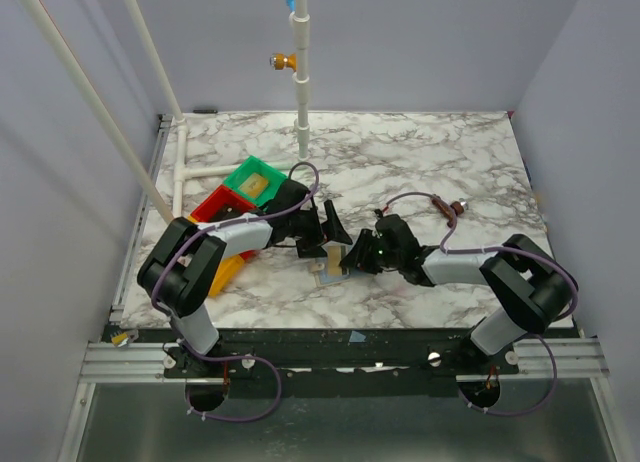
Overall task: Take the credit cards out of the card holder
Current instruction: Remove the credit card from the card holder.
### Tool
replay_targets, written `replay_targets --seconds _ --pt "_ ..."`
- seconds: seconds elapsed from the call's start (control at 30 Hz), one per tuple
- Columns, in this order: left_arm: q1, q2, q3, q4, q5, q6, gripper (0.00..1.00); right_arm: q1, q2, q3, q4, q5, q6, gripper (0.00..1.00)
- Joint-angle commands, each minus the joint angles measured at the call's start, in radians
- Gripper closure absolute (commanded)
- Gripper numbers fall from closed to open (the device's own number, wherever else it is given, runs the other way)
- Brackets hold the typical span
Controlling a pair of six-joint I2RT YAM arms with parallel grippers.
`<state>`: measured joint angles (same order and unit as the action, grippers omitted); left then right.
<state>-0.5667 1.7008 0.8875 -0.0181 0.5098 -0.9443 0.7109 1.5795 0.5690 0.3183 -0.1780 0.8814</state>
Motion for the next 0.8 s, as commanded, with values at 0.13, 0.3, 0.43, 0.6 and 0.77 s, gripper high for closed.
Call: replay_targets --seconds 0.13,0.3,0.43,0.6,0.77 --pt "0.001 0.03 0.021 -0.026 -0.002 0.036 0.01 -0.033 -0.008 -0.073 0.092 -0.045 0.094 0.69" --pt "0.002 0.028 0.013 -0.032 -0.002 0.042 0.01 -0.082 0.018 -0.11 0.185 -0.112 0.128 0.69" --pt "0.002 0.028 0.011 -0.034 0.0 0.045 0.01 -0.093 0.047 -0.119 0.24 -0.151 0.151 0.71" --pt "0.001 0.03 0.014 -0.036 -0.001 0.046 0.01 -0.104 0.07 -0.127 0.275 -0.176 0.17 0.77" --pt "0.001 0.036 0.011 -0.033 -0.002 0.045 0.01 -0.121 0.096 -0.138 0.323 -0.203 0.195 0.8"
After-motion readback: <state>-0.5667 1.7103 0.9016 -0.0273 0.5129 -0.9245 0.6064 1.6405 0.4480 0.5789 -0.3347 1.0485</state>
